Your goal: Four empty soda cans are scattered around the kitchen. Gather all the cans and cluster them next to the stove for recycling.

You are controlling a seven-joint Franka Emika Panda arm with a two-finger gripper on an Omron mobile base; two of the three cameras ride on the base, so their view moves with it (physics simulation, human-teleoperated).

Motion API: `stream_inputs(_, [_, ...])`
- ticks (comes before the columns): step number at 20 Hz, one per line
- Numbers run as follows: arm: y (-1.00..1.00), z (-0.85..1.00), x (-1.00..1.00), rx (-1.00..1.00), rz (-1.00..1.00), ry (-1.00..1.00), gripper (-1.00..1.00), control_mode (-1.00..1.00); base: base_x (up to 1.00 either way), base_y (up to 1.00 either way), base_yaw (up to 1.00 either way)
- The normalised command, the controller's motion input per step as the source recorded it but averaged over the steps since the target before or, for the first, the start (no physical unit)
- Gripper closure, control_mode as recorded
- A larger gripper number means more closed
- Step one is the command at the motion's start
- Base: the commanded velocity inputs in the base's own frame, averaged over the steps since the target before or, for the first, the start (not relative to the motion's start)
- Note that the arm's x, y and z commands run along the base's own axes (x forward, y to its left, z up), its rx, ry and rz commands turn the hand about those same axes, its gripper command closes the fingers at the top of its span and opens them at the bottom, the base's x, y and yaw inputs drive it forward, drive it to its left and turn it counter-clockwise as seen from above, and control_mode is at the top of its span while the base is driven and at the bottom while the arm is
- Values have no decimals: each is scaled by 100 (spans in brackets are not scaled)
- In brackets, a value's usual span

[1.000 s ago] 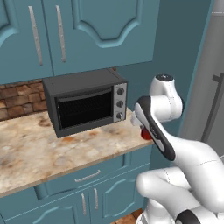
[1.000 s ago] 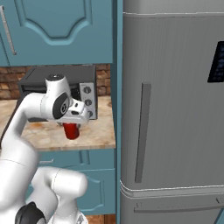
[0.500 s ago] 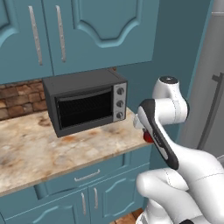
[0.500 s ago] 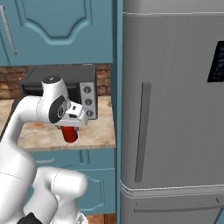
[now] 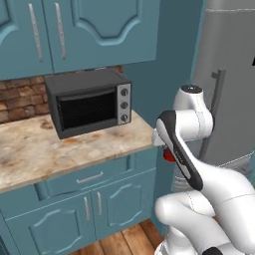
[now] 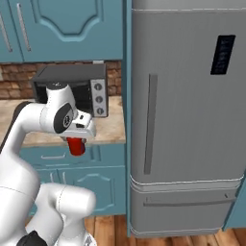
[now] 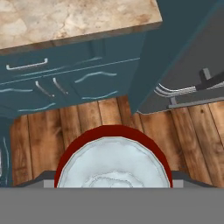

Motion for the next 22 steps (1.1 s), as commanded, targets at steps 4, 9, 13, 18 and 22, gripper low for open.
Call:
stream_inputs(4, [0, 0, 0, 0, 0, 0, 100, 100, -68, 0, 0])
stream_inputs(9, [0, 0, 0, 0, 0, 0, 100, 100, -21, -17, -1])
stream_inputs(13, [0, 0, 0, 0, 0, 0, 100, 100, -9, -49, -7])
stream_inputs(18, [0, 0, 0, 0, 0, 0, 100, 100, -6, -41, -33])
stream_inputs(22, [0, 0, 0, 0, 0, 0, 100, 100, -1, -29, -38])
